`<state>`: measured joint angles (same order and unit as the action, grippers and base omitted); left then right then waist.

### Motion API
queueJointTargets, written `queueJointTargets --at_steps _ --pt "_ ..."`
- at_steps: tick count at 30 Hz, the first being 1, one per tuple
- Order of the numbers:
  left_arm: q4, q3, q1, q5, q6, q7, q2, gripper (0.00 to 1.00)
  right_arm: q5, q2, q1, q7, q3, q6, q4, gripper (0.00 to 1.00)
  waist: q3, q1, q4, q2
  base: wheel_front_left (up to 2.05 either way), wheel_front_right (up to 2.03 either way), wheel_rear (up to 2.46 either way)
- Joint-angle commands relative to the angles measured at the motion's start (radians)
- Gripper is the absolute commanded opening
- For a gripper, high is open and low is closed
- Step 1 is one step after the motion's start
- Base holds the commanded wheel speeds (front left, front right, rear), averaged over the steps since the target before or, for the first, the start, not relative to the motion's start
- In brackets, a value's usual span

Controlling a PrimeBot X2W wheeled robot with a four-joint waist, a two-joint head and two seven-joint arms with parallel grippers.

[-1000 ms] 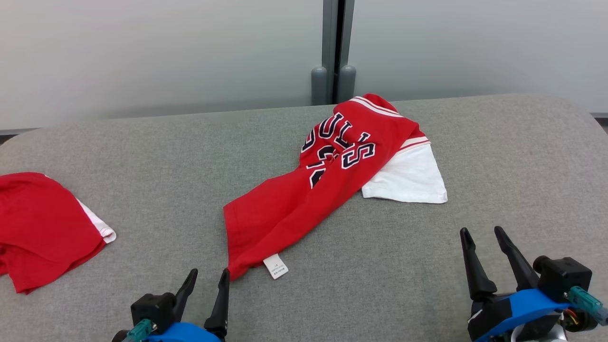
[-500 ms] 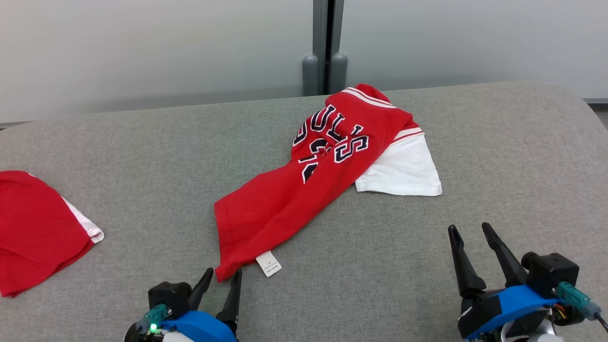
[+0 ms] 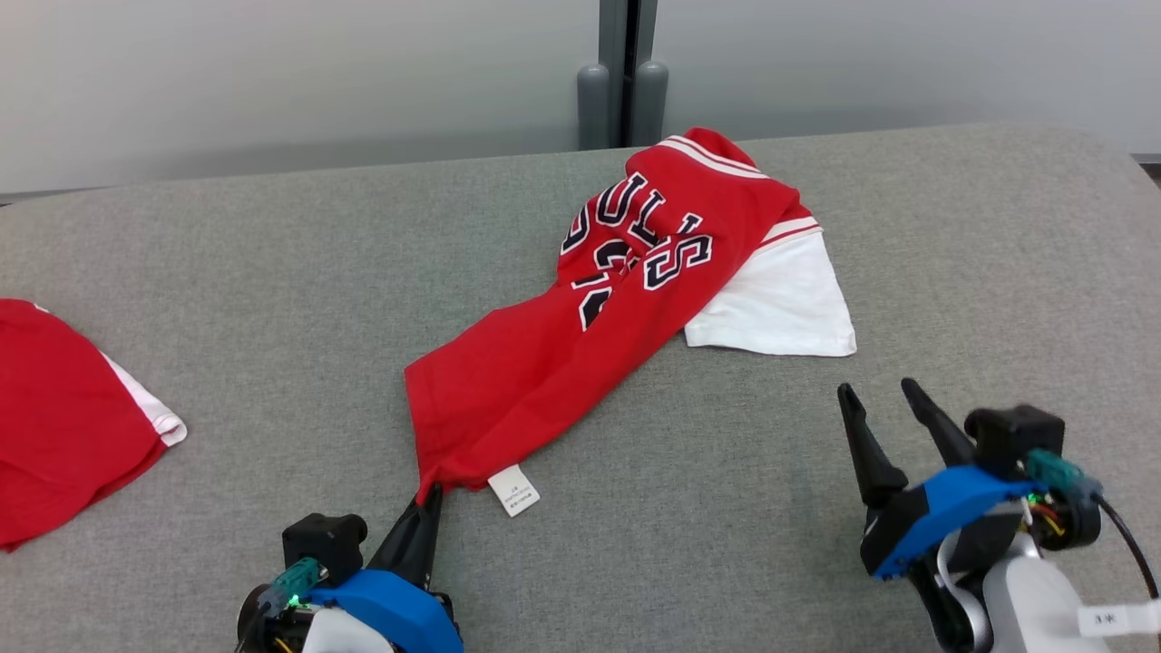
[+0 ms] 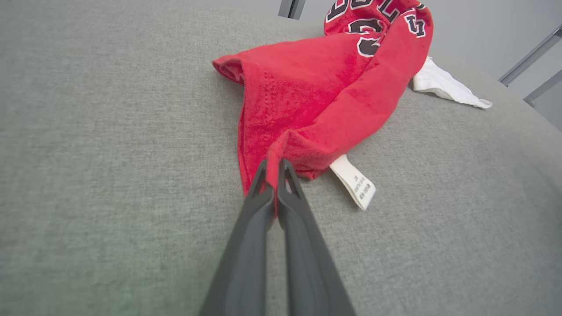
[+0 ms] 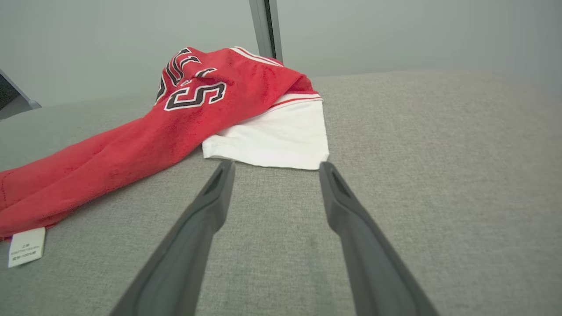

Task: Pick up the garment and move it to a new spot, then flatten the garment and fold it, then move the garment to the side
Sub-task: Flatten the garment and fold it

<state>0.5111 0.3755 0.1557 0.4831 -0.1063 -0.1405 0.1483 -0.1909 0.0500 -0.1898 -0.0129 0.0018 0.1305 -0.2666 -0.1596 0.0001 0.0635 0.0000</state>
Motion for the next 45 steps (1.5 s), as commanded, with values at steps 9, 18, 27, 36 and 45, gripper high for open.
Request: queueJointTargets --at_steps 9,18,27,36,45 --pt "-0.039 0.05 0.071 -0.021 -0.014 -0.015 0.016 0.0 0.173 0.001 -0.313 -0.124 -0.149 0.0 -0.305 1.0 -0.09 -0.0001 -0.066 0.0 0.0 0.0 0.0" --pt "-0.073 0.108 0.122 -0.027 -0.019 -0.022 0.014 0.0 0.335 0.001 -0.45 -0.158 -0.308 0.0 -0.493 1.0 -0.147 -0.0001 -0.122 0.0 0.0 0.0 0.0" --pt "-0.067 0.126 0.128 -0.012 -0.022 -0.037 0.017 0.0 0.384 -0.001 -0.467 -0.169 -0.316 0.0 -0.618 0.0 -0.143 -0.0001 -0.123 0.0 0.0 0.0 0.0" --pt "-0.143 0.052 0.082 0.031 0.007 -0.1 0.03 0.0 0.248 0.001 -0.466 -0.013 -0.229 0.0 -0.53 0.0 -0.055 -0.0001 -0.057 0.0 0.0 0.0 0.0" --pt "-0.395 -0.035 0.039 0.113 0.03 -0.028 0.1 0.0 0.116 0.045 -0.373 -0.066 -0.128 0.0 -0.141 0.0 0.032 -0.0001 -0.002 0.0 0.0 0.0 0.0"
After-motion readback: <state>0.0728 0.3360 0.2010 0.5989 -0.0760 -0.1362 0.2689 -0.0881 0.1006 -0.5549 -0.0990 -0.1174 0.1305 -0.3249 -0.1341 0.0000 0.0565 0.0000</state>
